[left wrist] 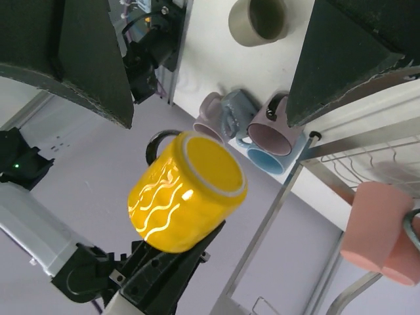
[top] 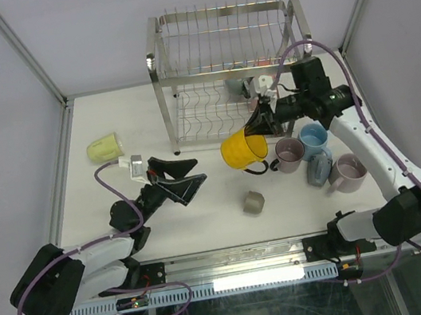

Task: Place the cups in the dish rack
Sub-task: Pick up the cup at the center of the board.

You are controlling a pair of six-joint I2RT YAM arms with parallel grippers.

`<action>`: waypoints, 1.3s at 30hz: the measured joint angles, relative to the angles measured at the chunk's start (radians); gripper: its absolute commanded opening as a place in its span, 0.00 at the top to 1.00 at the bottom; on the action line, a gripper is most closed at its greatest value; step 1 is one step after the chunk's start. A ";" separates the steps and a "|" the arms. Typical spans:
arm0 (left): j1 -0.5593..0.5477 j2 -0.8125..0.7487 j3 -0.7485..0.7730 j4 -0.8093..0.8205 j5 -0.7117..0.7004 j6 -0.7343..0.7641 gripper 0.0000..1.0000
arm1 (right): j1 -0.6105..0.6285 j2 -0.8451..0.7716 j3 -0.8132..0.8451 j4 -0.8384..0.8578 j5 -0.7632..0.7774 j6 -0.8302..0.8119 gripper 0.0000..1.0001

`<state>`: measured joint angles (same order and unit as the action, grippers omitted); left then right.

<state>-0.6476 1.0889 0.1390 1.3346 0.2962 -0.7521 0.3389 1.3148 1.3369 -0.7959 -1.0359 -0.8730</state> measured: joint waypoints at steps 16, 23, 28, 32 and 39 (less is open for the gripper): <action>-0.196 0.256 0.188 0.102 -0.069 -0.203 0.05 | -0.199 -0.124 -0.016 0.474 -0.244 0.734 1.00; -0.272 0.315 0.263 0.102 -0.105 -0.256 0.06 | -0.200 -0.128 -0.157 0.970 -0.225 1.114 1.00; -0.338 0.320 0.301 0.103 -0.146 -0.269 0.05 | -0.200 -0.105 -0.280 1.294 -0.200 1.333 1.00; -0.368 0.323 0.320 0.103 -0.195 -0.269 0.06 | -0.200 -0.104 -0.343 1.462 -0.182 1.432 1.00; -0.388 0.428 0.426 0.106 -0.268 -0.298 0.10 | -0.200 -0.107 -0.403 1.631 -0.167 1.487 1.00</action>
<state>-1.0355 1.5169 0.5655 1.4410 0.0280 -1.0496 0.1387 1.2076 0.9337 0.8352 -1.2026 0.6140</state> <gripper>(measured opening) 0.917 0.067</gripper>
